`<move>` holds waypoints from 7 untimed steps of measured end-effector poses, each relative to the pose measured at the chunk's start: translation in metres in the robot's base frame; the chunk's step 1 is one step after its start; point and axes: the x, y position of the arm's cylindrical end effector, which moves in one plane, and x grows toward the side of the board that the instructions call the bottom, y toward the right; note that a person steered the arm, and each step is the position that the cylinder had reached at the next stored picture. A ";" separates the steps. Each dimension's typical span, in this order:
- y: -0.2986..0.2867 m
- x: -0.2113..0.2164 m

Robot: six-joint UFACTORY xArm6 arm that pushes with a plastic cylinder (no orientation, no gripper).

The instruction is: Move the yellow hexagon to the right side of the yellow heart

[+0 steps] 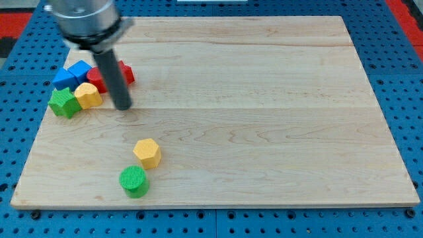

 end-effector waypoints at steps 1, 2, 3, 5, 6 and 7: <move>0.069 0.023; 0.088 0.094; 0.066 0.145; -0.014 0.059; 0.001 0.066; 0.032 0.066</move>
